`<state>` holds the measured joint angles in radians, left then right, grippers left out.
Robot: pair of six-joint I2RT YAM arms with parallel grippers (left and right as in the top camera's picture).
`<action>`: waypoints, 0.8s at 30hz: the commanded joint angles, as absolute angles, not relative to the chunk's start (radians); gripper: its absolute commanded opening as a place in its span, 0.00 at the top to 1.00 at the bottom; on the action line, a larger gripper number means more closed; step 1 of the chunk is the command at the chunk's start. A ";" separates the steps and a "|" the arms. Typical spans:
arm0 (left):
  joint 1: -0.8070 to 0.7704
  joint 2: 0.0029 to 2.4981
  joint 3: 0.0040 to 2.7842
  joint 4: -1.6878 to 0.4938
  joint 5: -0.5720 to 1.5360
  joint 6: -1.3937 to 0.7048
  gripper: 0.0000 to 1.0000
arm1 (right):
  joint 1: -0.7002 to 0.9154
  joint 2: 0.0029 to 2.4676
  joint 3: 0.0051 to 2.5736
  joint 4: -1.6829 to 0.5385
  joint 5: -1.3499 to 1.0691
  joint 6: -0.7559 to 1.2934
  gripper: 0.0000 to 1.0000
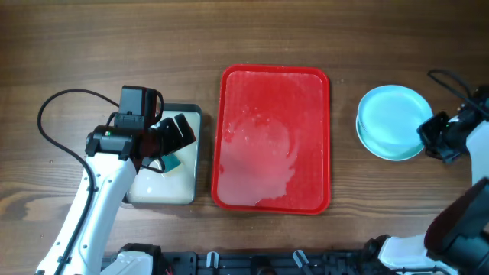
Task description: Clean dirty plates on tray and stack at the side
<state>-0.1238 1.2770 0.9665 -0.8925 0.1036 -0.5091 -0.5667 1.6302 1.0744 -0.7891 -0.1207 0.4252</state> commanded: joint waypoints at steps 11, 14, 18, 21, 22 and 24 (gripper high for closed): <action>-0.120 1.272 0.969 -0.891 0.115 -0.501 0.00 | -0.207 0.781 1.152 -1.002 -0.531 0.318 0.44; -0.120 1.272 0.969 -0.891 0.115 -0.501 0.00 | -0.157 0.610 1.152 -1.008 -0.532 0.319 0.00; -0.120 1.272 0.969 -0.891 0.115 -0.501 0.00 | -0.157 0.509 1.152 -1.022 -0.532 0.318 0.00; -0.120 1.273 0.969 -0.891 0.115 -0.501 0.00 | -0.157 0.509 1.147 -1.009 -0.352 0.293 0.00; -0.120 1.272 0.969 -0.891 0.115 -0.501 0.00 | -0.157 0.509 1.131 -0.979 -0.341 0.220 0.00; -0.120 1.272 0.969 -0.891 0.115 -0.501 0.00 | -0.153 0.495 1.055 -0.870 -0.344 0.087 0.00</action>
